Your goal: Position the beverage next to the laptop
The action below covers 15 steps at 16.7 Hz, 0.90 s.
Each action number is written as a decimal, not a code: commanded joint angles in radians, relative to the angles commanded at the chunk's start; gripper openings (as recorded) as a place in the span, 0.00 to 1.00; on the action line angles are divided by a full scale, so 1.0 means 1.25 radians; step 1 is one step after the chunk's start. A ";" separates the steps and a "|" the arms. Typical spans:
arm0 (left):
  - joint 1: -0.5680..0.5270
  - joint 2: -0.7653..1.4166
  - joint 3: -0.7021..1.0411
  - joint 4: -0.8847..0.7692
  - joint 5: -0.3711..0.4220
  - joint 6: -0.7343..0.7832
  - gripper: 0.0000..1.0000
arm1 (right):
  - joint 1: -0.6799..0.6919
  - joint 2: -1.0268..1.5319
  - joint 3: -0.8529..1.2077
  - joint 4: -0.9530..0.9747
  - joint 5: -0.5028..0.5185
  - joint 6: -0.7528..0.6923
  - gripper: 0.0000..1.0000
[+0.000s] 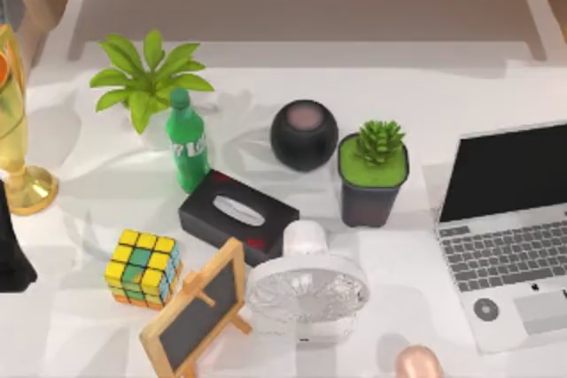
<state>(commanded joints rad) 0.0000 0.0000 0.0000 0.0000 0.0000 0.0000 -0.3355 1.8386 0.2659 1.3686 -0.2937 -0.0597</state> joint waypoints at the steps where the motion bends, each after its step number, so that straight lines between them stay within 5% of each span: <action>1: 0.000 0.000 0.000 0.000 0.000 0.000 1.00 | 0.000 0.000 0.000 0.000 0.000 0.000 0.47; 7: 0.000 0.000 0.000 0.000 0.000 0.000 1.00 | 0.000 0.000 0.000 0.000 0.000 0.000 0.02; 15: 0.000 0.000 0.000 0.000 0.000 0.000 1.00 | 0.000 0.000 0.000 0.000 0.000 0.000 0.00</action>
<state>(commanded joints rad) 0.0000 0.0000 0.0000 0.0000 0.0000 0.0000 -0.3355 1.8386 0.2659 1.3686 -0.2937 -0.0597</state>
